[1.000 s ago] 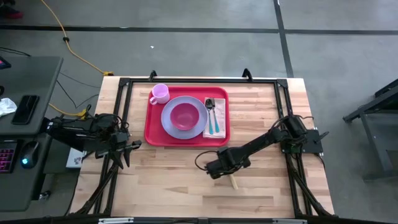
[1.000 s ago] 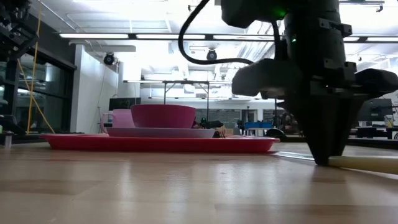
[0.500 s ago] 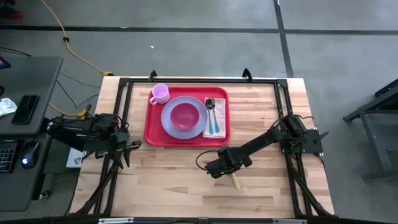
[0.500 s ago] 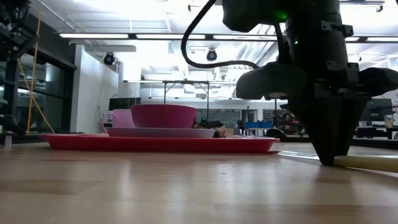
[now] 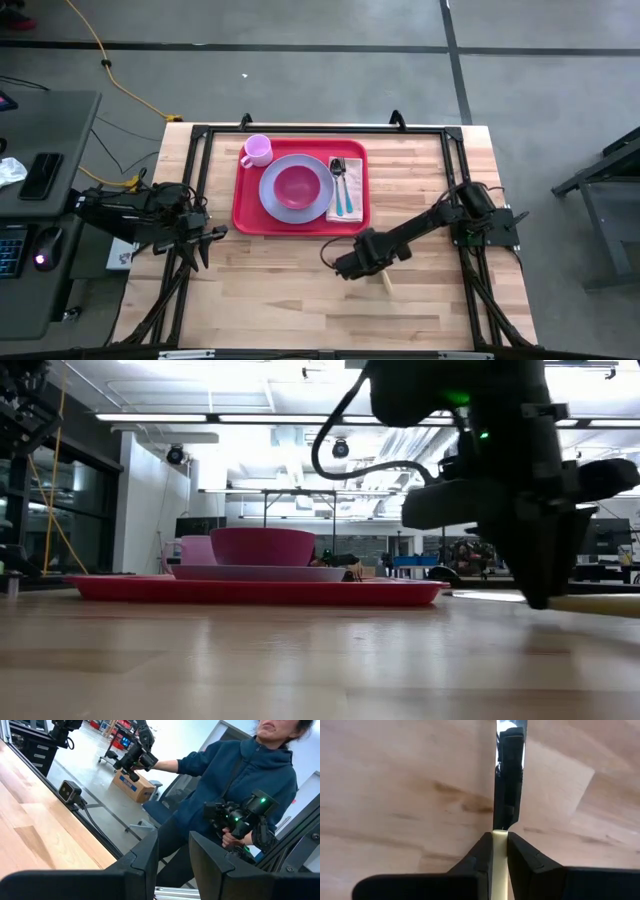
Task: Set up tray
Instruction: Put the yellow knife on the white table napkin to the right of the blue fork
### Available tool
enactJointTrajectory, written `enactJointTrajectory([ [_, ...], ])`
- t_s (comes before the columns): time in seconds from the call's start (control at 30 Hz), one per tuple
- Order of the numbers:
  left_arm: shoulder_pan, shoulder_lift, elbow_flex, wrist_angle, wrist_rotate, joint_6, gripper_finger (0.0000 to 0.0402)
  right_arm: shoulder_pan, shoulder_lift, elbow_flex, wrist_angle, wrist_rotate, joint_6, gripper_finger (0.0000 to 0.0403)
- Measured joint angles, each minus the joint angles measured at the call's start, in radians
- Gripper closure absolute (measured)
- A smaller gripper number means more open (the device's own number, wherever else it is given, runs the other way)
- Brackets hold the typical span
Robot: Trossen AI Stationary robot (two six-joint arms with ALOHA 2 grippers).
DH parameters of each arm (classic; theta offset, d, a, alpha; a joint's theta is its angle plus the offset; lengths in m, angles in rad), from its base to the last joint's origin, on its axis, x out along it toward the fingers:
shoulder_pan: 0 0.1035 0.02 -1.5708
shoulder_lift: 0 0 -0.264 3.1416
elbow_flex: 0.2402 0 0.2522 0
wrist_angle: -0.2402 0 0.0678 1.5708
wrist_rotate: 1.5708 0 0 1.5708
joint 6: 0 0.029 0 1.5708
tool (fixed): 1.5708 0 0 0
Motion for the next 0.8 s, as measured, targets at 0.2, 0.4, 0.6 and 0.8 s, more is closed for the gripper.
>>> enactJointTrajectory([
  [0.2,0.000,0.000,0.000,0.000,0.000,0.000,0.0261,-0.020,-0.016,0.001,0.018,-0.007,-0.003,0.0379],
  [0.4,0.000,0.000,0.000,0.001,-0.001,0.000,0.0261,-0.041,-0.083,0.002,0.002,0.000,-0.003,0.0377],
  [0.6,0.000,0.000,0.000,0.005,-0.002,0.000,0.0261,-0.072,-0.152,0.003,-0.012,0.009,-0.003,0.0381],
  [0.8,0.000,0.000,0.000,0.006,-0.003,0.005,0.0261,-0.151,-0.190,0.004,-0.019,0.002,-0.050,0.0379],
])
